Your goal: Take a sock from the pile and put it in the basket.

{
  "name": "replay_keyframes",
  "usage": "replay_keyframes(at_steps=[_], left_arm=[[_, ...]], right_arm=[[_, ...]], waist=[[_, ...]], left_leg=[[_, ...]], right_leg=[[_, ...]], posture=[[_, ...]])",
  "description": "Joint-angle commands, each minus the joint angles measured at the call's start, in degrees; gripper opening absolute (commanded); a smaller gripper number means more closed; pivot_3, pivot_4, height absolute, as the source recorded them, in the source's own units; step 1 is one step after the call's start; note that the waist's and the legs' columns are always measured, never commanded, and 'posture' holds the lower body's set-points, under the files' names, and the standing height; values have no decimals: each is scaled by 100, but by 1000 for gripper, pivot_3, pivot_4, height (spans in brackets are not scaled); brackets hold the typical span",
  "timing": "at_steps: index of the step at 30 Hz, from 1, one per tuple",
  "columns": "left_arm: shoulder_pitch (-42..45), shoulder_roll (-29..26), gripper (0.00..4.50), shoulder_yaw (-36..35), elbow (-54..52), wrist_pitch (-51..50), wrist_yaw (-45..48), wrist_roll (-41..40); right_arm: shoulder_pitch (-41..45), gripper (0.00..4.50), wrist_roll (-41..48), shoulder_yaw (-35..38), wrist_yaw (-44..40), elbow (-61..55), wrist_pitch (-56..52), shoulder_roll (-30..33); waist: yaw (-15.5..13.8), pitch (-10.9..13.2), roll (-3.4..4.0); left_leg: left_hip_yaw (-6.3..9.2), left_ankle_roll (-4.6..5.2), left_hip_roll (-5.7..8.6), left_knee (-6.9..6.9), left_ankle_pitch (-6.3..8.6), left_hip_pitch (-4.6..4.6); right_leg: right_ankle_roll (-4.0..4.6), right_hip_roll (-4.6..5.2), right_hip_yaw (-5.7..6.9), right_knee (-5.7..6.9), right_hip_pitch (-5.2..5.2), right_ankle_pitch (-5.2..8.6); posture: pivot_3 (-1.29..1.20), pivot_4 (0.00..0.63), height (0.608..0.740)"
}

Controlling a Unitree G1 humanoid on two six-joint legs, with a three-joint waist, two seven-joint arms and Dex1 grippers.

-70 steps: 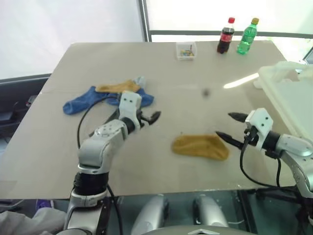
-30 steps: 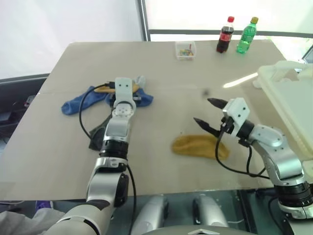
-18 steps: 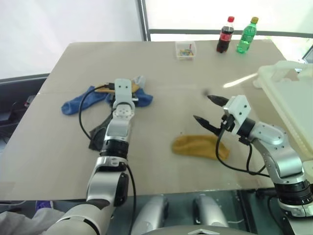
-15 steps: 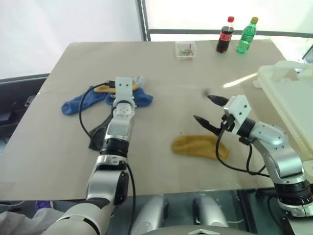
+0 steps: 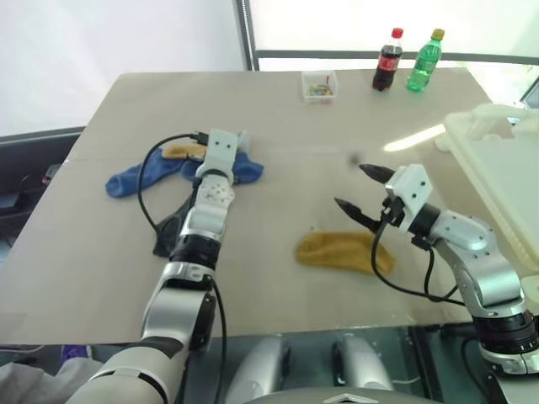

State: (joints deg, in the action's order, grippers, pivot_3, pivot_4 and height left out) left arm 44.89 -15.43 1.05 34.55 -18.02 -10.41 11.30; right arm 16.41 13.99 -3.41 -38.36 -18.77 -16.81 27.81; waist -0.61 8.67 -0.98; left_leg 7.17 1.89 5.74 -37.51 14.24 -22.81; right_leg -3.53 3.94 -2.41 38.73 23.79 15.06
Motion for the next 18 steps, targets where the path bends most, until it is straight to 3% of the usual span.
replay_keyframes(at_steps=[1,3,5,11,18], left_arm=[[177,-79,862,37,-14,190,28,109],[191,-81,862,18,30,218,50,106],[200,-89,41,2,62,264,98,90],[-7,-178,41,-59,-313,244,281,49],[-1180,-526,41,-154,-2376,-291,1322,-232]], right_arm=[[-15,4297,5,104,15,-156,153,27],[-23,4297,-2,101,16,-157,156,29],[-29,4297,-7,98,18,-160,154,31],[-38,4297,-26,94,25,-158,150,34],[-88,4297,-26,130,21,-167,160,63]], waist=[[0,0,0],[-1,0,0],[-2,0,0],[5,0,0],[105,0,1]], left_leg=[[0,0,0,0,0,0],[-1,0,0,0,0,0],[0,0,0,0,0,0],[-2,0,0,0,0,0],[-5,0,-1,0,0,0]], right_leg=[[0,0,0,0,0,0],[0,0,-1,0,0,0],[0,0,0,1,0,0],[0,0,-1,2,1,0],[0,1,-8,5,4,0]], posture=[[0,150,740],[0,150,740],[0,150,740],[0,150,740],[0,150,740]])
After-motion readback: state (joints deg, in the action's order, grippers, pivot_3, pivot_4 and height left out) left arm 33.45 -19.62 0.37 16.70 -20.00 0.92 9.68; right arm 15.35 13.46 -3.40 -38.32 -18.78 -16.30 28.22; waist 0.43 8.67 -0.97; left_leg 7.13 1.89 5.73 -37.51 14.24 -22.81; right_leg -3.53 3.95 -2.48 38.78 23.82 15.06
